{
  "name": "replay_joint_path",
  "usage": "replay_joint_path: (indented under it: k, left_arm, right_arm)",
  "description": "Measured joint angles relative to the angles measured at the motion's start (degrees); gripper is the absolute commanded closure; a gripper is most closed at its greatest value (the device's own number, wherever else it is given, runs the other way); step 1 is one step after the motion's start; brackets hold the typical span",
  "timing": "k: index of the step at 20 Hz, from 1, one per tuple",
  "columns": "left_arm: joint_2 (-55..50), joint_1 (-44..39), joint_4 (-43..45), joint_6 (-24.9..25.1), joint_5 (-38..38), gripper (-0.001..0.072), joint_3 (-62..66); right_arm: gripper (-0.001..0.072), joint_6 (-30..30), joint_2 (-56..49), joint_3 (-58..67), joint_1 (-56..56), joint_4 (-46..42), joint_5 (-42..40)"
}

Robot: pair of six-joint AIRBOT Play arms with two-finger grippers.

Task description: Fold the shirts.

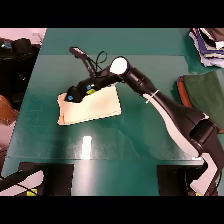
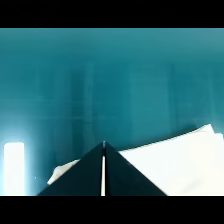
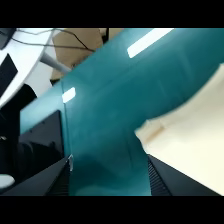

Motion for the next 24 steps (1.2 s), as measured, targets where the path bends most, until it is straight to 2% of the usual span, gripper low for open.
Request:
replay_joint_path:
  k: [3,8,13,18,19,21,22,23,24]
  left_arm:
    - [0.7,0.9,0.3,0.1,-1.6,0.068,0.0]
    - [1.0,1.3,-0.1,0.3,-2.6,0.0679,0.0]
    - [1.0,1.4,-1.3,0.3,-2.0,0.0679,0.0]
    - [1.0,1.4,-1.6,0.3,-1.6,0.068,0.0]
    - [1.0,1.4,-1.6,0.3,-1.5,0.0679,0.0]
    - [1.0,1.4,-1.7,0.3,-1.4,0.068,0.0]
    - [1.0,1.4,-1.7,0.3,-1.4,0.068,0.0]
    - [1.0,1.4,-1.7,0.3,-1.4,0.068,0.0]
    - [1.0,1.4,-1.7,0.3,-1.5,0.0681,0.0]
  right_arm:
    - [0.0185,0.6,4.5,-7.9,-5.7,-4.2,1.8]
    - [0.0179,5.2,12.5,-27.5,-20.2,-9.6,1.8]
    - [0.0179,6.4,10.3,-37.9,-27.4,-3.5,0.6]
    - [0.0184,5.1,1.6,-32.3,-23.1,5.8,0.7]
    - [0.0236,5.0,-0.4,-30.1,-21.6,7.5,1.1]
    - [0.0434,4.9,-3.9,-25.7,-18.7,9.3,2.1]
    - [0.0582,4.8,-5.2,-23.6,-17.6,9.7,2.4]
    - [0.0694,4.7,-6.3,-21.6,-16.6,9.6,2.7]
    - [0.0694,4.7,-7.0,-19.8,-15.9,8.9,3.0]
